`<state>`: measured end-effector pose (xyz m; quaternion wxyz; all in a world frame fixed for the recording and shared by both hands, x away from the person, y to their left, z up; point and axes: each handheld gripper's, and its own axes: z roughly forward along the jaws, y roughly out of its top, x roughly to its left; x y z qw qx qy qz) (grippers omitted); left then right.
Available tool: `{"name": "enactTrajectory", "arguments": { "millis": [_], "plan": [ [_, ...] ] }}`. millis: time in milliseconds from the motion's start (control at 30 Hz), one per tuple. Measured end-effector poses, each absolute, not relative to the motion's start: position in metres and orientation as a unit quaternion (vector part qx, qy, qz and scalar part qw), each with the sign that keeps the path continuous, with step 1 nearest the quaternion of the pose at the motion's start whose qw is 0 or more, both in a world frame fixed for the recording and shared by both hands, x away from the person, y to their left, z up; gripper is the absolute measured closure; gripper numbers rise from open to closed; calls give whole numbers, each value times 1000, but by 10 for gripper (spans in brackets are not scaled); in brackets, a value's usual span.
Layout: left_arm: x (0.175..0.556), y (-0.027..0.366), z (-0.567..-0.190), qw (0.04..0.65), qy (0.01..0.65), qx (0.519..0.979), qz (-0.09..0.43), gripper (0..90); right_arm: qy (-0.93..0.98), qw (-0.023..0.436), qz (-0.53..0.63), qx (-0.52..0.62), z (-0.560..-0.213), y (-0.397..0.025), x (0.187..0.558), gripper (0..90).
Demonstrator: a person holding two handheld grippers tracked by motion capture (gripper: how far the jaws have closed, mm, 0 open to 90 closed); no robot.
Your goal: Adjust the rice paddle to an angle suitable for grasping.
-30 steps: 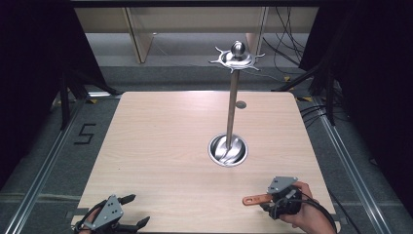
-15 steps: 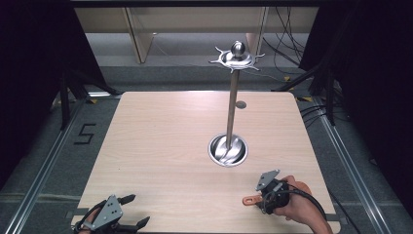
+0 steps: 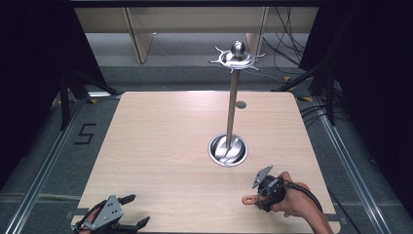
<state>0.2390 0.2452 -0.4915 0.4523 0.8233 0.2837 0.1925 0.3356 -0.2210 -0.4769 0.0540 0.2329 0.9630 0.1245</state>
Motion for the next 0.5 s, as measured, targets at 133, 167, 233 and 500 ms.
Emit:
{"name": "enactTrajectory", "arguments": {
  "millis": [133, 167, 233, 500],
  "plan": [
    [237, 245, -492, 453, 294, 820, 187, 165, 964, 53, 98, 243, -475, -218, 341, 606],
    [239, 245, -492, 453, 285, 822, 194, 166, 967, 44, 99, 231, -476, -218, 345, 633],
    [239, 245, -492, 453, 286, 822, 194, 166, 970, 36, 95, 219, -475, -218, 347, 636],
    [239, 247, -491, 441, 276, 831, 198, 166, 973, 21, 68, 222, -475, -212, 357, 650]
  ]
}}
